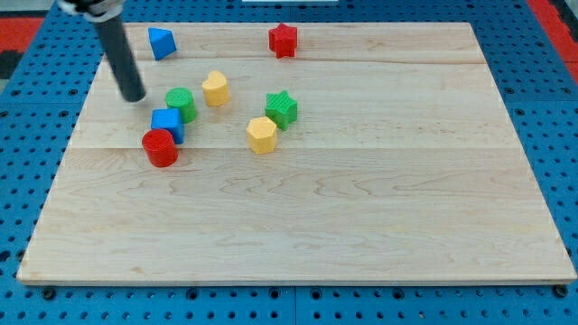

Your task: Separate the blue cube and red circle

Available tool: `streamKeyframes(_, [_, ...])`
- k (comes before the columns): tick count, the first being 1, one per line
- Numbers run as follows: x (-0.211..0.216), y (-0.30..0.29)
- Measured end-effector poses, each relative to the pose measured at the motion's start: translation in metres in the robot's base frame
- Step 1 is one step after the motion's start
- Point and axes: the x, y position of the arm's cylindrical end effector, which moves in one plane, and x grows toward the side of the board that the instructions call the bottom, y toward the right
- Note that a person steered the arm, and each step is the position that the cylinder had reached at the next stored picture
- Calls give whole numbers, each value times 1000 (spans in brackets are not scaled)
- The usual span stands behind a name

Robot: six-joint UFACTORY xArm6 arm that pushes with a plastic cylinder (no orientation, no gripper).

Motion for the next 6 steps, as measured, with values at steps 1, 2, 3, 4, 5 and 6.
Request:
streamKeyframes(1, [67, 36])
streamKeyframes(2, [63, 89])
streamKeyframes(3, [14, 96])
streamKeyframes(4, [10, 103])
streamKeyframes(5, [-10, 103])
streamKeyframes(6, [-27, 81])
